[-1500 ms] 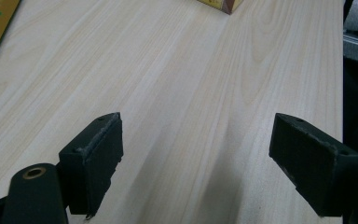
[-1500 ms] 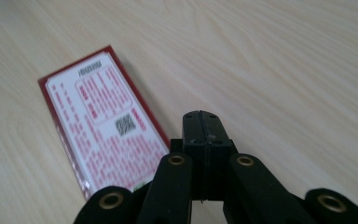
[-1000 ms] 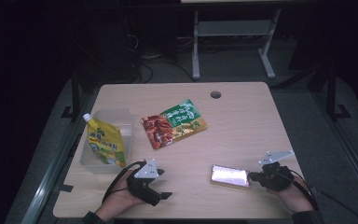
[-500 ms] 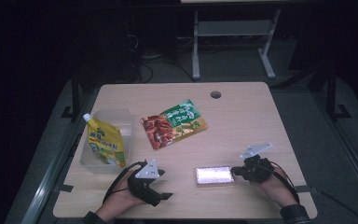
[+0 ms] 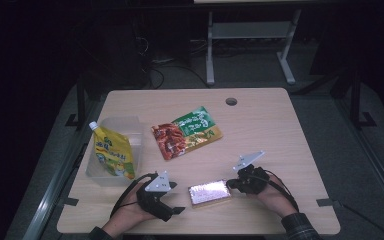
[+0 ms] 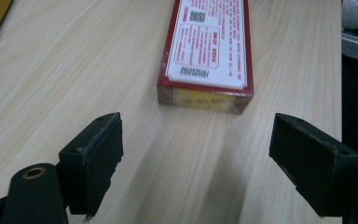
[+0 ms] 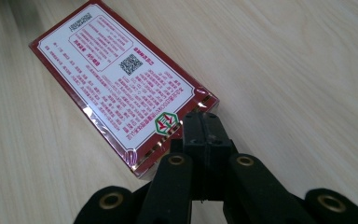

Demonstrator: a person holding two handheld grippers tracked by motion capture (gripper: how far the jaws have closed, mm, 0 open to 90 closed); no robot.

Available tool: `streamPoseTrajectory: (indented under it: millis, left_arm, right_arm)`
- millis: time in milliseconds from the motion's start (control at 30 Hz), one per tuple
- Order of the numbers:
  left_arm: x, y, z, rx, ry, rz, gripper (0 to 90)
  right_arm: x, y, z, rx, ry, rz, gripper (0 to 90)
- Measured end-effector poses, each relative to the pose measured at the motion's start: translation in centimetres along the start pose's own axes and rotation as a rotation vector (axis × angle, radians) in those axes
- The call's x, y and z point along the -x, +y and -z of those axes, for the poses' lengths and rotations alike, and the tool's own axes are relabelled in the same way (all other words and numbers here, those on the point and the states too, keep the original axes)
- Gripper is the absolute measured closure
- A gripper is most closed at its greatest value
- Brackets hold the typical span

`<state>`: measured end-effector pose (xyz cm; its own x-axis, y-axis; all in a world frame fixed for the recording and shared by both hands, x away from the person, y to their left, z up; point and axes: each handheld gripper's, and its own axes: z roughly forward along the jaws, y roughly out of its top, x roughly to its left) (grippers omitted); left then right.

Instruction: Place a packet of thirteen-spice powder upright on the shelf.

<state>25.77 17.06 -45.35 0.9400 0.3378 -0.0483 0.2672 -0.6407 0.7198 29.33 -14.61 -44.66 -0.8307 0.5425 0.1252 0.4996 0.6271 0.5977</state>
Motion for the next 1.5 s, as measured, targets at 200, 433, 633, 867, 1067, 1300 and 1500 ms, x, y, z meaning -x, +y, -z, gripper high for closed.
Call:
streamPoseTrajectory:
  millis: [200,433,633,867,1067,1300,1500]
  left_arm:
    - [0.1,0.0,0.0,0.001,-0.002,-0.003,16.9]
    - [0.8,0.5,-0.8,0.007,-0.015,-0.023,16.5]
    - [1.0,1.1,-2.1,-0.005,-0.024,-0.045,16.5]
    - [0.8,1.6,-3.1,-0.023,-0.011,-0.068,19.0]
    - [0.8,1.6,-3.2,-0.03,-0.007,-0.062,29.5]
    - [0.9,1.9,-3.1,-0.057,-0.004,-0.073,31.6]
    - [0.9,2.1,-2.9,-0.057,-0.012,-0.071,31.8]
  right_arm:
    - [-0.6,0.6,-0.7,-0.005,0.014,0.029,90.0]
    - [0.0,-0.1,0.3,0.033,-0.01,-0.035,70.8]
    - [1.0,-1.5,1.2,0.074,-0.027,-0.1,51.0]
    - [1.0,-2.3,1.8,0.09,-0.041,-0.092,45.7]
    - [0.8,-2.3,2.0,0.092,-0.043,-0.091,44.5]
    - [0.3,-1.9,2.1,0.105,-0.02,-0.083,54.7]
    - [-0.5,-1.1,1.5,0.123,-0.008,-0.026,80.6]
